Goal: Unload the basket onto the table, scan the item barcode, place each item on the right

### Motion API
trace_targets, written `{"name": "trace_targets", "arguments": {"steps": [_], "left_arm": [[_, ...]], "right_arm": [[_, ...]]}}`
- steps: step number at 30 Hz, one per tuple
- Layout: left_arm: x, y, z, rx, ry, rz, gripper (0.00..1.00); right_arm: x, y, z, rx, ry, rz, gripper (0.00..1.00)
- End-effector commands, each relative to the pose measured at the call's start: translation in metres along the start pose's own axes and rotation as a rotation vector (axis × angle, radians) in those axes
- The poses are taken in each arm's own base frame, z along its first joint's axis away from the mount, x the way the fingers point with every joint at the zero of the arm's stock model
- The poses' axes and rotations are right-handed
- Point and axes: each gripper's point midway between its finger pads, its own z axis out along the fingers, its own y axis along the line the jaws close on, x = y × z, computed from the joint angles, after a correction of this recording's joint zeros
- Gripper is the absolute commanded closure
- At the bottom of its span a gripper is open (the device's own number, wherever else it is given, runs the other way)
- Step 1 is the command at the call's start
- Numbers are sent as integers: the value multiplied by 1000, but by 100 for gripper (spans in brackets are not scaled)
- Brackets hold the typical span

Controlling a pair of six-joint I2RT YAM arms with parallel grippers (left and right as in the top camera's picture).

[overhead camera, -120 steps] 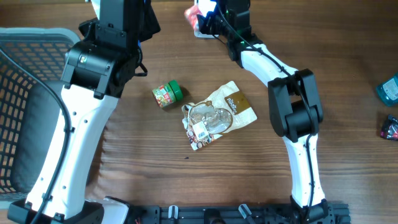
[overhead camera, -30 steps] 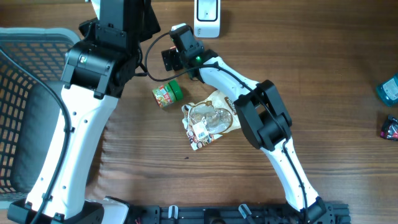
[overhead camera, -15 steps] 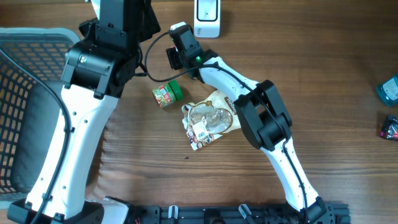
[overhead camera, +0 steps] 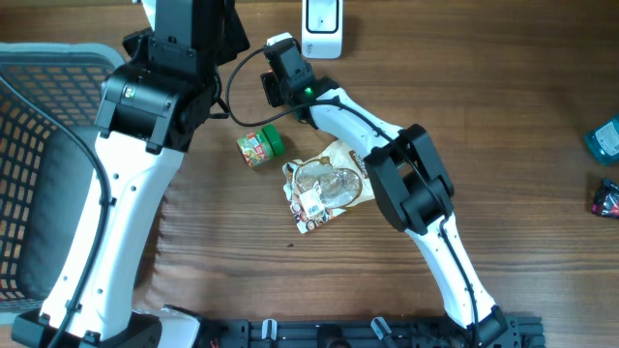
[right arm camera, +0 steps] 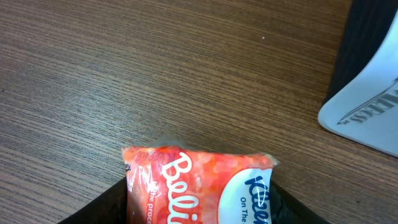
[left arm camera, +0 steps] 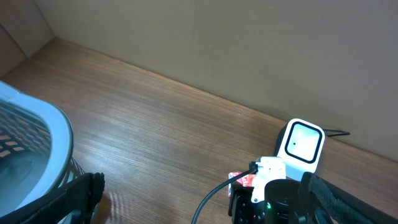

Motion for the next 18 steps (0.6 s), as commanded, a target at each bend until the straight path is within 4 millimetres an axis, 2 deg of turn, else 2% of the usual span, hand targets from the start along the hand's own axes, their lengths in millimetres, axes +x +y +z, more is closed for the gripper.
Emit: {"name": "trace_targets", "arguments": {"steps": [1, 4, 6, 10, 14, 16, 18], "left_arm": [[-10, 6, -9, -7, -32, -27, 0], [-10, 6, -9, -7, -32, -27, 0], [-10, 6, -9, -7, -32, -27, 0], [-10, 6, -9, -7, -32, -27, 0], [-10, 6, -9, -7, -32, -27, 0], [-10, 6, -9, -7, -32, -27, 0], [-10, 6, -9, -7, -32, -27, 0]], "right_arm": [[-63, -10, -50, 11, -118, 58, 39], [-80, -18, -77, 3, -125, 142, 38], [-89, -17, -88, -53, -131, 147, 36], [-100, -20, -93, -141, -149, 160, 34], [-87, -22, -92, -203, -83, 177, 35], [-69, -24, -90, -195, -6, 214, 37], [-46, -26, -89, -178, 80, 225, 45]]}}
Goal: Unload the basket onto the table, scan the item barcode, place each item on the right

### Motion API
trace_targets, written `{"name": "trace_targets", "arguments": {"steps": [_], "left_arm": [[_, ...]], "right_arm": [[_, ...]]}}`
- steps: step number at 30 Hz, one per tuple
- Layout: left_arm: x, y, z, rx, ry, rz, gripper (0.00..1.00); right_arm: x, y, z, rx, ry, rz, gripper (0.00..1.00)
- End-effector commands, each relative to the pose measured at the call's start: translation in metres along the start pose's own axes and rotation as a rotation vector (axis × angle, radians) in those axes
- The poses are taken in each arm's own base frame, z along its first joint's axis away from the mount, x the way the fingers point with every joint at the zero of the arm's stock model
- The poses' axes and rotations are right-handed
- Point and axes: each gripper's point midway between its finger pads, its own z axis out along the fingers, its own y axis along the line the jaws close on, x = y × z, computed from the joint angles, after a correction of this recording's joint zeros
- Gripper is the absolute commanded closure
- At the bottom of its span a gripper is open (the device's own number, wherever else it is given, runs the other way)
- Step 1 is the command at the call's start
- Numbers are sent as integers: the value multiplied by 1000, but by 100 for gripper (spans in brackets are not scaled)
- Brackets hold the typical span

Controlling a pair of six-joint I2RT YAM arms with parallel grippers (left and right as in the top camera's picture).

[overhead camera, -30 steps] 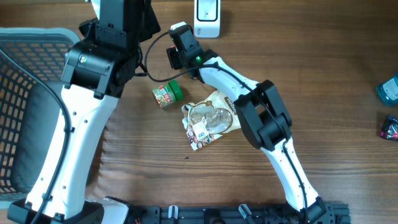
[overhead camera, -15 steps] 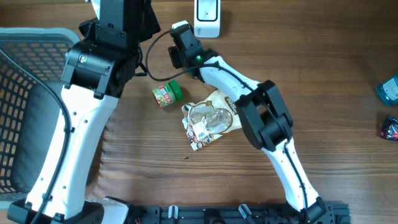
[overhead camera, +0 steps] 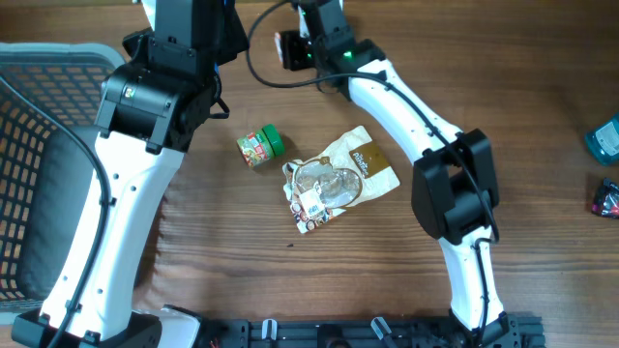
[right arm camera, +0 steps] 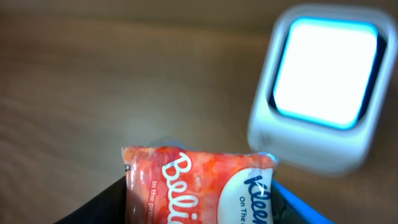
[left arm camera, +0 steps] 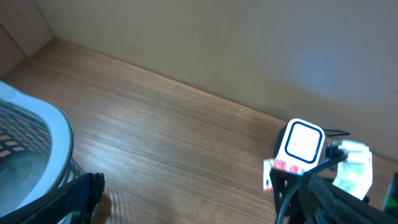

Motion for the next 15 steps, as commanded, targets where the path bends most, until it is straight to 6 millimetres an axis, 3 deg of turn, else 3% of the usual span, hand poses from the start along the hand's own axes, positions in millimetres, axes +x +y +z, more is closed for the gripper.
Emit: {"name": "trace_targets", "arguments": {"steps": [1, 3, 6, 9, 13, 15], "left_arm": [[-10, 6, -9, -7, -32, -27, 0], [-10, 6, -9, -7, -32, -27, 0], [-10, 6, -9, -7, -32, -27, 0], [-10, 6, -9, -7, -32, -27, 0], [-10, 6, -9, -7, -32, -27, 0], [-10, 6, -9, -7, -32, -27, 0]], "right_arm": [[35, 6, -3, -27, 146, 54, 50], [63, -9, -4, 54, 235, 56, 52], [86, -35, -4, 171, 291, 46, 46], [121, -49, -4, 212, 379, 96, 45], [141, -55, 1, 224, 408, 100, 36], [145, -56, 4, 222, 404, 99, 25]]}}
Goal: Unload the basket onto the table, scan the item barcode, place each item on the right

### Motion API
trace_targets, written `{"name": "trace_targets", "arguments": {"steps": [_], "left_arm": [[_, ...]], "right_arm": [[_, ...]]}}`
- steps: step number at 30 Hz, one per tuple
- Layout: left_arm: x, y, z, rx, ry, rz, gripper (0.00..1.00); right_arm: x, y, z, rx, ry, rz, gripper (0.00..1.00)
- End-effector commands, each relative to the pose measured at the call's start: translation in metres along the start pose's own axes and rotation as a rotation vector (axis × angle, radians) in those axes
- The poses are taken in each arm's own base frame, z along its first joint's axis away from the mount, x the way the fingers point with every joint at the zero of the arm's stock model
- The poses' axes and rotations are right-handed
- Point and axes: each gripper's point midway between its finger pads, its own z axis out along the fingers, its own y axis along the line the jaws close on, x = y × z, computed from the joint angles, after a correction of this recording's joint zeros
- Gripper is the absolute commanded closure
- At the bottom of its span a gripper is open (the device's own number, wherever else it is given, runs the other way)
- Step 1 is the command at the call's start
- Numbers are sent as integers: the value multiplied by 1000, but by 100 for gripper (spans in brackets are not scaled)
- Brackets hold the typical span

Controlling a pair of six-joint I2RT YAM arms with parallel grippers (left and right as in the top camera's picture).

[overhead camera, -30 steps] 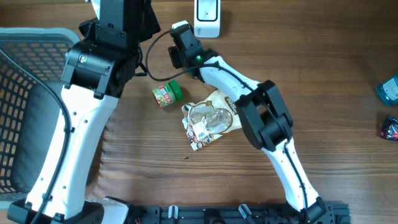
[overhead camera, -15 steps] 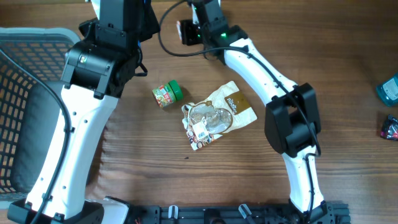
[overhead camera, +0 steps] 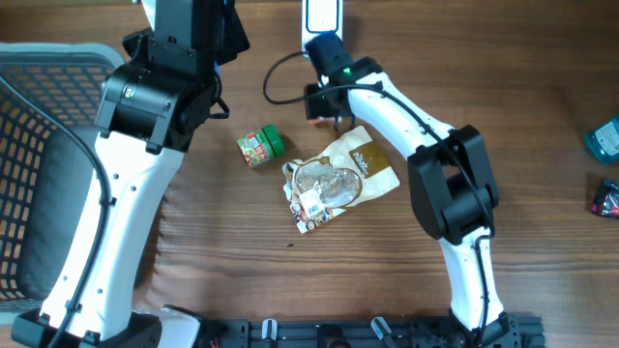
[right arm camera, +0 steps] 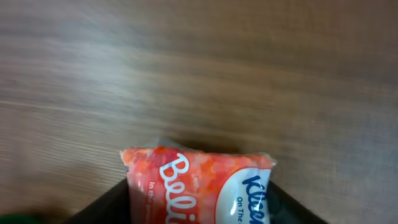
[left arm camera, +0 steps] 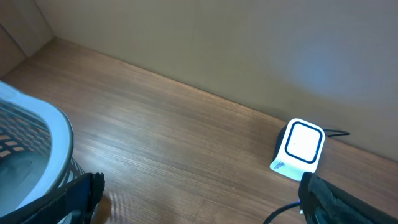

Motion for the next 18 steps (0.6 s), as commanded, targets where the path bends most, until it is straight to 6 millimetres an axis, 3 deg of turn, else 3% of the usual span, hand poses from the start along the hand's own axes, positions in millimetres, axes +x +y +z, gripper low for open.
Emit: {"name": "trace_targets", "arguments": {"steps": [1, 4, 10, 18], "left_arm": [[-10, 6, -9, -7, -32, -27, 0], [-10, 6, -9, -7, -32, -27, 0], [-10, 6, -9, -7, -32, -27, 0], [-10, 6, -9, -7, -32, -27, 0]], "right_arm": [[4, -8, 8, 26, -13, 25, 20], [4, -8, 9, 25, -19, 25, 0], [8, -10, -5, 46, 40, -3, 0], [-2, -9, -65, 56, 125, -14, 0]]}}
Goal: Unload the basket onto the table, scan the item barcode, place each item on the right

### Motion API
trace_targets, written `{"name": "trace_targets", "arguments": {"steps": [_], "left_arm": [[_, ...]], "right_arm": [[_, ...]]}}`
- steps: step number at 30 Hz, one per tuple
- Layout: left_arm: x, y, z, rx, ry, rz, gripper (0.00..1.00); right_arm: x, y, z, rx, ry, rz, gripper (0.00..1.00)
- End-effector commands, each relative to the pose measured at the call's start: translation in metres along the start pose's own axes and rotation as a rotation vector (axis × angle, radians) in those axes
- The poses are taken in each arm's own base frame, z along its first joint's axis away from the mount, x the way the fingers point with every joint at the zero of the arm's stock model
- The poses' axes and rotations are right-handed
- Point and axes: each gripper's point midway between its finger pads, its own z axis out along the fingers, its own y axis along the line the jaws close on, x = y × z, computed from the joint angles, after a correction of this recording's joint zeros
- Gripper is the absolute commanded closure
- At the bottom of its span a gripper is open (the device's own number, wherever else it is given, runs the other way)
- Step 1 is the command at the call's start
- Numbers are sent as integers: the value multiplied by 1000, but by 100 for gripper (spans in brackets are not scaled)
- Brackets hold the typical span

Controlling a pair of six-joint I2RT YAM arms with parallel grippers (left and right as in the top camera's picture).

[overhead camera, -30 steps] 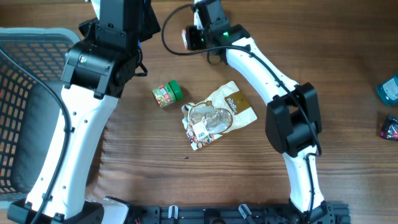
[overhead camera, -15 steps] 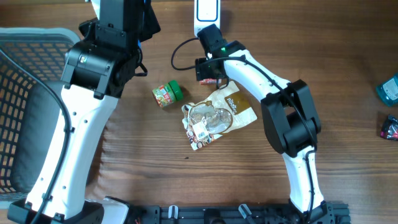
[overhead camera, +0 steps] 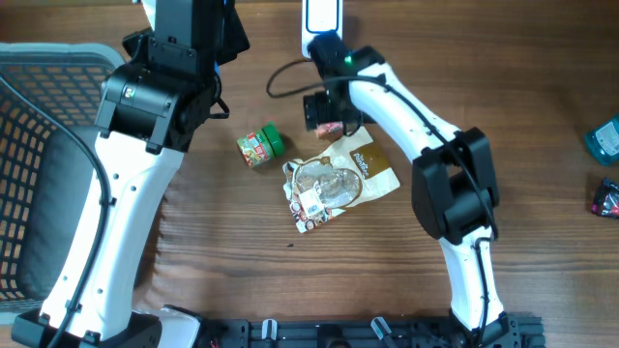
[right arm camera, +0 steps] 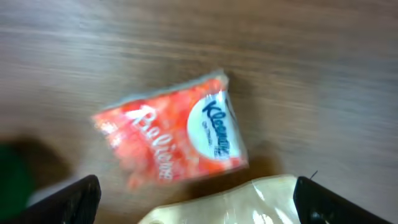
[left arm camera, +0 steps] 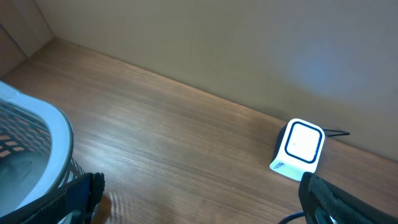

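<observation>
A red-orange Kleenex tissue pack (right arm camera: 171, 137) lies flat on the wooden table, blurred, its label facing up. My right gripper (right arm camera: 199, 199) hangs above it, open, with black fingertips (right arm camera: 74, 199) at the frame's far sides and nothing between them. In the overhead view the right gripper (overhead camera: 324, 108) sits just in front of the white scanner (overhead camera: 321, 14). The scanner (left arm camera: 298, 149) shows a lit window. My left gripper (left arm camera: 202, 196) is open and empty, high over the table's back left.
A cream snack pouch (overhead camera: 338, 184) lies right next to the pack, its edge (right arm camera: 249, 205) under my right gripper. A green can (overhead camera: 261, 145) stands to the left. A grey basket (overhead camera: 39, 145) fills the left side. Two small items (overhead camera: 604, 137) sit at the far right edge.
My right gripper was shut on the tissue pack above the table. Now it is open and the pack lies loose on the table by the pouch's top edge.
My right gripper held the pack low, left of the scanner. Then it held the pack in front of the lit scanner window. Then it was back near the pouch, pack still gripped. Now the pack is let go on the table. The left arm stayed still.
</observation>
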Motion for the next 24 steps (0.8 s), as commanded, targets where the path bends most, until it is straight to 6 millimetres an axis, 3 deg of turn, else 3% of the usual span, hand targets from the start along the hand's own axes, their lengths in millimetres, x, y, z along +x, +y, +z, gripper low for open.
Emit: {"name": "trace_targets", "arguments": {"steps": [1, 6, 14, 24], "left_arm": [[-10, 6, -9, -7, -32, -27, 0], [-10, 6, -9, -7, -32, -27, 0], [-10, 6, -9, -7, -32, -27, 0], [-10, 6, -9, -7, -32, -27, 0]], "right_arm": [[-22, 6, -30, -42, -60, -26, 0], [-19, 14, -28, -87, -40, -107, 0], [-2, 15, 15, -98, 69, -182, 0], [-16, 4, 42, -18, 33, -203, 0]]}}
